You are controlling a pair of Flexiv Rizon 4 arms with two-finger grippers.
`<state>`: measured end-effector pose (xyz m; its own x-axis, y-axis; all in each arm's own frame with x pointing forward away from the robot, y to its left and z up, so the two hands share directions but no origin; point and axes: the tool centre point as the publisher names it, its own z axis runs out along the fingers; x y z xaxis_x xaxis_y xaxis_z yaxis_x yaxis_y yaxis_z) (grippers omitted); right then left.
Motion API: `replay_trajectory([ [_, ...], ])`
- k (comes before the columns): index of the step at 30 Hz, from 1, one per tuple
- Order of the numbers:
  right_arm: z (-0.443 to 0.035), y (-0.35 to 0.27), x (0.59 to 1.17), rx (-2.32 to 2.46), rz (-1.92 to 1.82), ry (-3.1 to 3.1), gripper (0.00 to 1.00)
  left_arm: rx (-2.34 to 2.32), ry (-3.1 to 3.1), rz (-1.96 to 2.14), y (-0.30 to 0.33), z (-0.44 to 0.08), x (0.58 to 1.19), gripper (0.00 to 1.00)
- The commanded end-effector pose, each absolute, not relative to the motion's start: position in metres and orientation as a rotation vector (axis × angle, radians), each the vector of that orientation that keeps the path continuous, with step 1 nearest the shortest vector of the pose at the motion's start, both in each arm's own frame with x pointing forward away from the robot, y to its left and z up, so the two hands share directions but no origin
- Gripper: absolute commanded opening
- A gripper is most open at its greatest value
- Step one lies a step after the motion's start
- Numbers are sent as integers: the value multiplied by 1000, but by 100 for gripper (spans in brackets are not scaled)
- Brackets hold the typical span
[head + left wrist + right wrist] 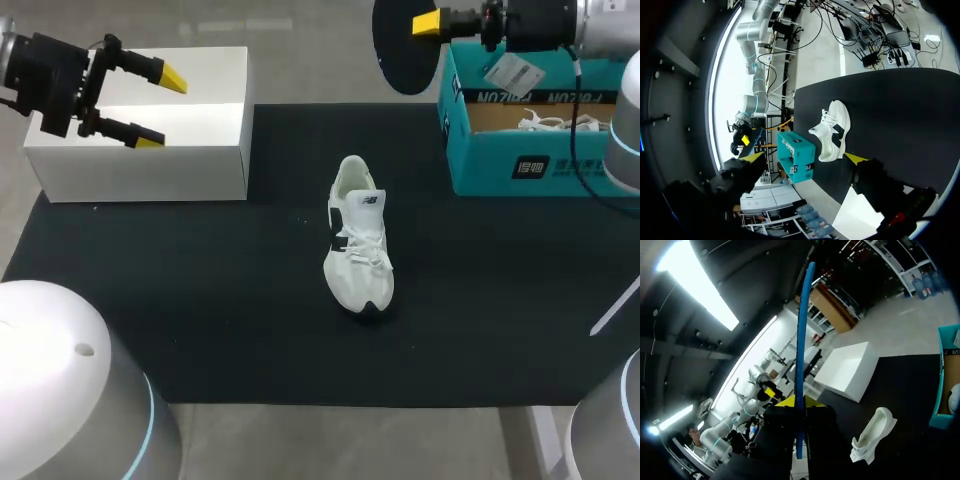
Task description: Take the shoe out of the shoebox, open the shoe tongue, remove and reinsert the insole, then place the shoe into the shoebox
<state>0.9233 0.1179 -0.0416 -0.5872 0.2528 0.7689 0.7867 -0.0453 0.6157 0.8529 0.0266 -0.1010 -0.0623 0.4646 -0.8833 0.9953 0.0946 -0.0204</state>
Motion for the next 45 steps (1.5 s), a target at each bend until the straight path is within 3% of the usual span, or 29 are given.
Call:
replay_trajectory([
  [1, -59, 135, 933, -1091, -1677, -1810, 0, 1470, 1634, -904, 26, -101, 854, 100],
  [7, -83, 146, 932, -1083, -1688, -1851, 0, 1470, 1634, -904, 26, -101, 854, 100],
  [41, -83, 146, 932, -1083, -1688, -1851, 0, 1470, 1634, -904, 26, -101, 854, 100],
  [45, -101, 156, 934, -1099, -1656, -1893, 0, 1470, 1634, -904, 26, -101, 854, 100],
])
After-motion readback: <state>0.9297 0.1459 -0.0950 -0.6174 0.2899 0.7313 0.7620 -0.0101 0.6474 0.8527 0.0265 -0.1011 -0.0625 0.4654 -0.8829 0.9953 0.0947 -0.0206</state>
